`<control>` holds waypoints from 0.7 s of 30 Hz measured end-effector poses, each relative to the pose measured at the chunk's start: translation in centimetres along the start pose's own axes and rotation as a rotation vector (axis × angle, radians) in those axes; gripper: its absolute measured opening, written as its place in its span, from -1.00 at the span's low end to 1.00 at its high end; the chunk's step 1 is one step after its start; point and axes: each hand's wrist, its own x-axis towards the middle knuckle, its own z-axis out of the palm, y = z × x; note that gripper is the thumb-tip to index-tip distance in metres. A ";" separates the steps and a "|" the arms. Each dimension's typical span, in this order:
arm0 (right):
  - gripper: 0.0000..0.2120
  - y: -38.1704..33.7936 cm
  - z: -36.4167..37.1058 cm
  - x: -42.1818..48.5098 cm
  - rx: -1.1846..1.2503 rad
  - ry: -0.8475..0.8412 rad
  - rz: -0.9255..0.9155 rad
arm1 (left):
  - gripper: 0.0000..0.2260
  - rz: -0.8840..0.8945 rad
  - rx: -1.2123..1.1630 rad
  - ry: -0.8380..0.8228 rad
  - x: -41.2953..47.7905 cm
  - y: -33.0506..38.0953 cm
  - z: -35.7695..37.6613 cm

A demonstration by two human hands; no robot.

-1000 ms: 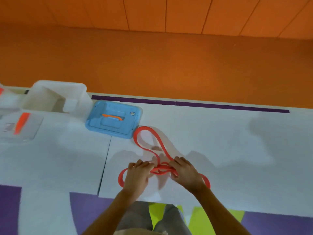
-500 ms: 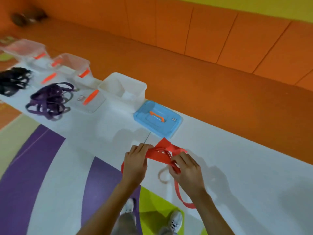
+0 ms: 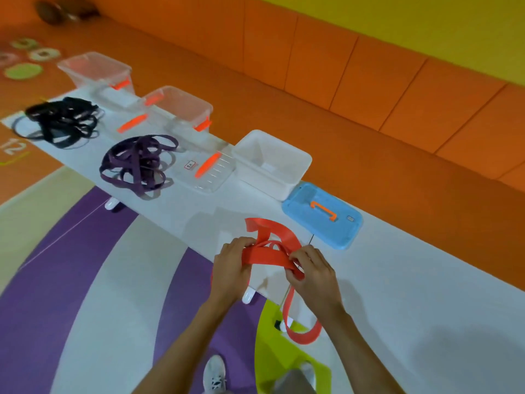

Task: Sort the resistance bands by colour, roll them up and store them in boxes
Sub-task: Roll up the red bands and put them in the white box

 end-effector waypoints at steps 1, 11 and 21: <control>-0.79 -0.7 0.5 0.5 -0.005 -0.008 0.003 | -0.61 -0.010 -0.011 0.009 0.4 -0.6 -0.4; -0.74 -3.9 8.5 9.0 0.034 -0.092 0.030 | -0.60 -0.050 0.015 0.066 7.7 -7.8 -4.9; -0.69 0.3 16.5 14.2 0.086 -0.211 0.260 | -0.65 -0.028 0.317 -0.302 18.6 -10.9 -4.0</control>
